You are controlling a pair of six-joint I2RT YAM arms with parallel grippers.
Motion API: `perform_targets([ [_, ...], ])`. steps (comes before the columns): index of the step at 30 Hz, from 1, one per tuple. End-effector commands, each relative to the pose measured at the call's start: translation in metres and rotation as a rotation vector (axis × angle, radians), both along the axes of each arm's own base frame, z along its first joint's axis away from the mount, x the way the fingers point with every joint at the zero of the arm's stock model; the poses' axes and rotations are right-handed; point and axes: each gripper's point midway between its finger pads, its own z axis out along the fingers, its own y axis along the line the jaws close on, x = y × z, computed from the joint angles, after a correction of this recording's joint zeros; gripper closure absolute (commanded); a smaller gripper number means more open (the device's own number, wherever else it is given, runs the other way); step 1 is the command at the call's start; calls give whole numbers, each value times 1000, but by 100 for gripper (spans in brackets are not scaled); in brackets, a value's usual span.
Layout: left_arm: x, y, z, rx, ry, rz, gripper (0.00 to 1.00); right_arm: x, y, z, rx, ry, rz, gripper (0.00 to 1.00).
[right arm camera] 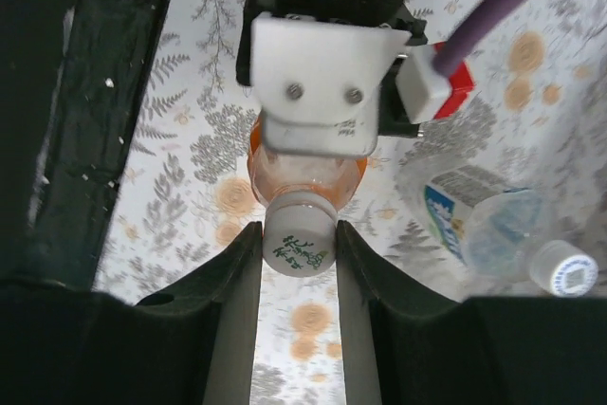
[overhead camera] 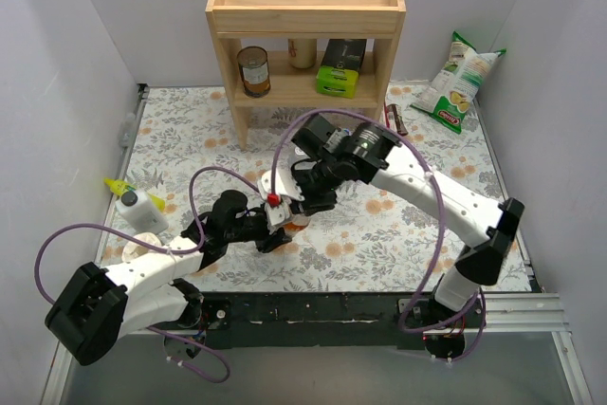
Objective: Screw on the bottle caps
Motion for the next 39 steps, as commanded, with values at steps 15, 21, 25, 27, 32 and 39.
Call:
perform_targets([
  [15,60,3,57,-144,-124,311,100,9,34,-15,-94,539,-555,97],
  [21,33,-3,32,-89,-41,174,100,18,36,43,85,400,-418,29],
  [25,9,-4,12,-27,13,46,100,7,27,97,282,262,-221,13],
  [27,5,-5,10,-16,14,5,100,-2,9,98,321,172,-151,6],
  [32,-19,-11,11,-5,44,-157,100,-16,-21,60,261,-28,91,19],
  [39,-26,-13,15,8,34,-243,100,-14,-17,39,213,-80,170,34],
])
